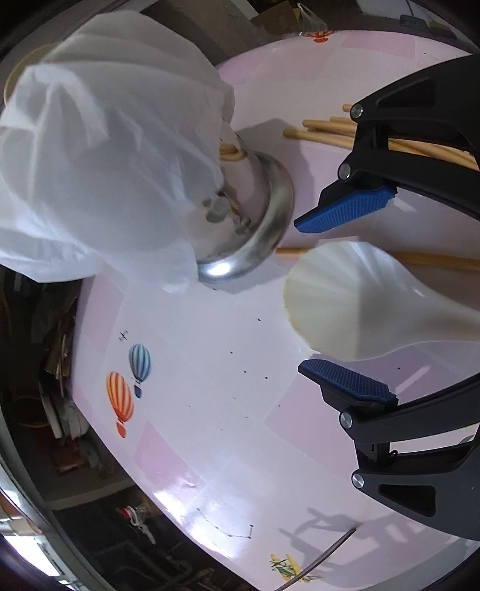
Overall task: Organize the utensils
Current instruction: 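Lift the metal spoon with left tool while right tool grasps the white ladle, then carry the spoon over the bagged holder with left tool while right tool lifts the ladle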
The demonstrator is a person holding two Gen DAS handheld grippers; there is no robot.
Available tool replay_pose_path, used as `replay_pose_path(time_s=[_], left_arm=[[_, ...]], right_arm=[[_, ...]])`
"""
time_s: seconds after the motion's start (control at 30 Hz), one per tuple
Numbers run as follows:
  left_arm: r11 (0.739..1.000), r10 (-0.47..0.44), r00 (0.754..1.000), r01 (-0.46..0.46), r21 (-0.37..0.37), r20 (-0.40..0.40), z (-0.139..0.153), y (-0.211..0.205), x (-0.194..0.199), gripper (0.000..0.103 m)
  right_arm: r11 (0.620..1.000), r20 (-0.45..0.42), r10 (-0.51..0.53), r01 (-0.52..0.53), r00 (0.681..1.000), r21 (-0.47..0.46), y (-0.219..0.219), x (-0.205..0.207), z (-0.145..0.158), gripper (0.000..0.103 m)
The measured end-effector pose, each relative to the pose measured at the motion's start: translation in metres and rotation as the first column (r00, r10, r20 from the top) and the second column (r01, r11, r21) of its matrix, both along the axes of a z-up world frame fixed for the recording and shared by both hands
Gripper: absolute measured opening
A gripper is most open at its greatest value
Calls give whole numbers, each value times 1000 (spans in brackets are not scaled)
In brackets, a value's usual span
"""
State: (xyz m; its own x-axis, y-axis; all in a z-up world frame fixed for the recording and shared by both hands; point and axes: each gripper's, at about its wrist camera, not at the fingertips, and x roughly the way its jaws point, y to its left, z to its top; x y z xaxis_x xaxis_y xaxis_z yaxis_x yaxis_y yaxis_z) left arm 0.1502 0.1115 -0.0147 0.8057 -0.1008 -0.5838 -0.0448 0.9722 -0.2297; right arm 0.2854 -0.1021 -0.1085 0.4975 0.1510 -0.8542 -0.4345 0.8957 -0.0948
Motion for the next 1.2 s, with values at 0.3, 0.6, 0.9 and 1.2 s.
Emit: replay_pose_path(time_s=[0.3, 0.6, 0.9, 1.2], left_arm=[[1000, 8, 1000, -8, -6, 0, -1, 2, 1, 35], [1000, 8, 1000, -8, -5, -1, -1, 1, 1, 35], [1000, 8, 1000, -8, -2, 1, -1, 1, 1, 35], [1000, 4, 1000, -4, 17, -3, 1, -3, 2, 35]], right_arm=[[999, -26, -10, 9, 1000, -43, 6, 12, -8, 69], [999, -45, -35, 34, 998, -18, 2, 15, -5, 60], [997, -1, -60, 60, 998, 40, -16, 5, 17, 60], [988, 122, -76, 59, 990, 141, -45, -25, 64, 59]])
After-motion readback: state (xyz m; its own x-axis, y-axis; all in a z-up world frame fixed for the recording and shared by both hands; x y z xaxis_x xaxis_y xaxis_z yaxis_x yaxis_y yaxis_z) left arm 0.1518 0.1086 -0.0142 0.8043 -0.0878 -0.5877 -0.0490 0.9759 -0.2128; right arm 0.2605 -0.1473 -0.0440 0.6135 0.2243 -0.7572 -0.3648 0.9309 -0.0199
